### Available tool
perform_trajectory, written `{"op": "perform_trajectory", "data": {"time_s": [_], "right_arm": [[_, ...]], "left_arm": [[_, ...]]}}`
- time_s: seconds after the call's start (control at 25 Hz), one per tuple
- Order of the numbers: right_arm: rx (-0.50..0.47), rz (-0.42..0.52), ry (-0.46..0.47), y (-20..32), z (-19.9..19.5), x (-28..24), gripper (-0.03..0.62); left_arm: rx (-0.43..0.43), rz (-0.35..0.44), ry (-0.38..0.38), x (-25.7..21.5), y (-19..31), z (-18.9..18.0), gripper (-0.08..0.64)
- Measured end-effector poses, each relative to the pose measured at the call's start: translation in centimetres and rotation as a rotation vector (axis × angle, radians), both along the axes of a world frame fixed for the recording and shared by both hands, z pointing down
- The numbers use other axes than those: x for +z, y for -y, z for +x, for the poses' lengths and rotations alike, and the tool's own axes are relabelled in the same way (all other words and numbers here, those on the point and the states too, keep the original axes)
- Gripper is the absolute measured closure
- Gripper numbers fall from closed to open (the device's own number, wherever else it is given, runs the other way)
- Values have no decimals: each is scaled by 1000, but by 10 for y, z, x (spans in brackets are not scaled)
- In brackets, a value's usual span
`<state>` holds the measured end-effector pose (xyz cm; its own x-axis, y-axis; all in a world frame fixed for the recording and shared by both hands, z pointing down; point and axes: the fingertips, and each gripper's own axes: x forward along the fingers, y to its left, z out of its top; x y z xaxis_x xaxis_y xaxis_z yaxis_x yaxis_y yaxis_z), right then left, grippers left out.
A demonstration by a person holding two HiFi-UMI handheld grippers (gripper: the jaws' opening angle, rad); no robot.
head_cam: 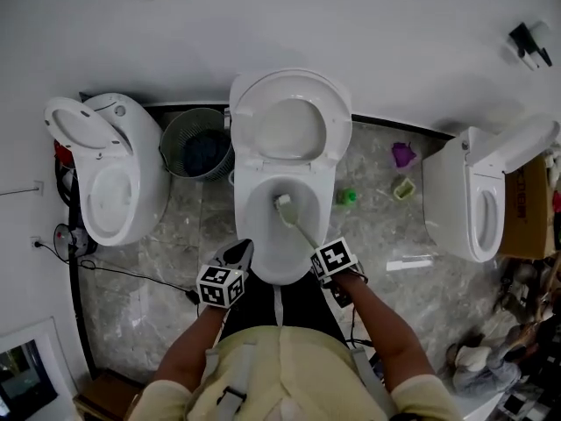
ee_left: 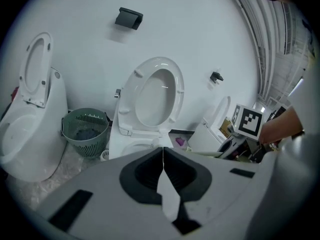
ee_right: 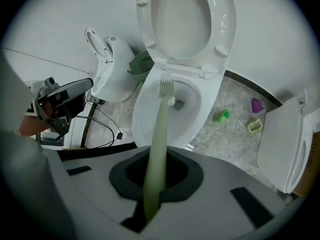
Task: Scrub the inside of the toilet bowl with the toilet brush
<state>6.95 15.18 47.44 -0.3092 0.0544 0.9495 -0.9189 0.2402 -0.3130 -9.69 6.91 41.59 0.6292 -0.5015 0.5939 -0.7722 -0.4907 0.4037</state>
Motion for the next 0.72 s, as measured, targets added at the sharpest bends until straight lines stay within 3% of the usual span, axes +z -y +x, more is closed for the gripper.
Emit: {"op": "perform_trajectory", "data": {"time_s": [0.44, 0.72], "right_arm": [[-22, 60, 41, -3, -14, -44, 566], [-72, 125, 76, -5, -23, -73, 565]], "left_arm": [[7, -5, -79, -31, -3, -7, 548], [22, 23, -91, -53, -6, -13, 548]]}}
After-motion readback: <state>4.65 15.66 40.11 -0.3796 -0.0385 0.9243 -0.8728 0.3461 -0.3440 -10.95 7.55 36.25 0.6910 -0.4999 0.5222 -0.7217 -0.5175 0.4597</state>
